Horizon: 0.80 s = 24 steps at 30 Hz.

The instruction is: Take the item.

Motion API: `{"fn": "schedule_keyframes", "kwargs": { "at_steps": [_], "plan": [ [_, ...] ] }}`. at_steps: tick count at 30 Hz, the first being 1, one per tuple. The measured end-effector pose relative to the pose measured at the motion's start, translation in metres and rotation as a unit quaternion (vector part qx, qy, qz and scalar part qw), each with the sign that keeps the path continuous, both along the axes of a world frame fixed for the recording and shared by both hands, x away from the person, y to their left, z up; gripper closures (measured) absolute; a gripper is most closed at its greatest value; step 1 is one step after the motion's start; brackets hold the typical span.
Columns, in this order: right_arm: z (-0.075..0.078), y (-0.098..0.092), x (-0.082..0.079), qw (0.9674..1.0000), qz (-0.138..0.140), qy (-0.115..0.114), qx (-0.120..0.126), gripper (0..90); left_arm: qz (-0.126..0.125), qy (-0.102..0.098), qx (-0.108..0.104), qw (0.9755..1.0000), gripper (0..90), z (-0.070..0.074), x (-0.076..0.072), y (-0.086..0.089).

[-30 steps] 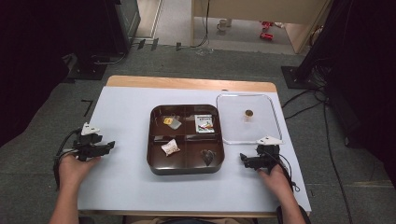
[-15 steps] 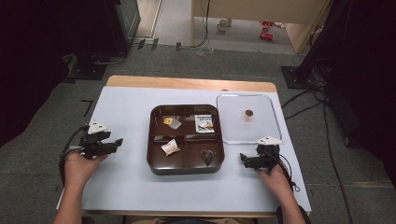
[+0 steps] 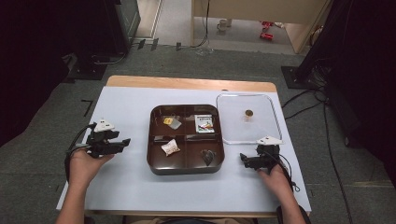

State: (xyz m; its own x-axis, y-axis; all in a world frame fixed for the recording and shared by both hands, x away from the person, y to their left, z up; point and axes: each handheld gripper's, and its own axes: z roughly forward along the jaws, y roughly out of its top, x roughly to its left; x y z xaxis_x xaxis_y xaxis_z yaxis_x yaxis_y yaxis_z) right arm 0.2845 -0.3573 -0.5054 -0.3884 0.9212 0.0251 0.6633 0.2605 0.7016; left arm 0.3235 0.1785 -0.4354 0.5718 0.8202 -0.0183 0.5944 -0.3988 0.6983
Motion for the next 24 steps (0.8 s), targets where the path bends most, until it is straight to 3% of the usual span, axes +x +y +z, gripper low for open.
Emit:
{"fn": "schedule_keyframes", "kwargs": {
  "at_steps": [12,16,24],
  "plan": [
    [0.0,0.0,0.0,1.0,0.001,-0.001,-0.001,0.0,-0.031,-0.007,-0.008,0.9995,43.2,0.011,-0.001,-0.017],
    [0.0,0.0,0.0,1.0,0.001,-0.001,-0.001,0.0,-0.041,-0.001,-0.022,0.9989,44.2,0.015,0.001,-0.024],
    [0.0,0.0,0.0,1.0,0.001,-0.001,-0.001,0.0,-0.069,-0.007,-0.022,0.9974,44.7,0.021,-0.001,-0.042]
  ]
}}
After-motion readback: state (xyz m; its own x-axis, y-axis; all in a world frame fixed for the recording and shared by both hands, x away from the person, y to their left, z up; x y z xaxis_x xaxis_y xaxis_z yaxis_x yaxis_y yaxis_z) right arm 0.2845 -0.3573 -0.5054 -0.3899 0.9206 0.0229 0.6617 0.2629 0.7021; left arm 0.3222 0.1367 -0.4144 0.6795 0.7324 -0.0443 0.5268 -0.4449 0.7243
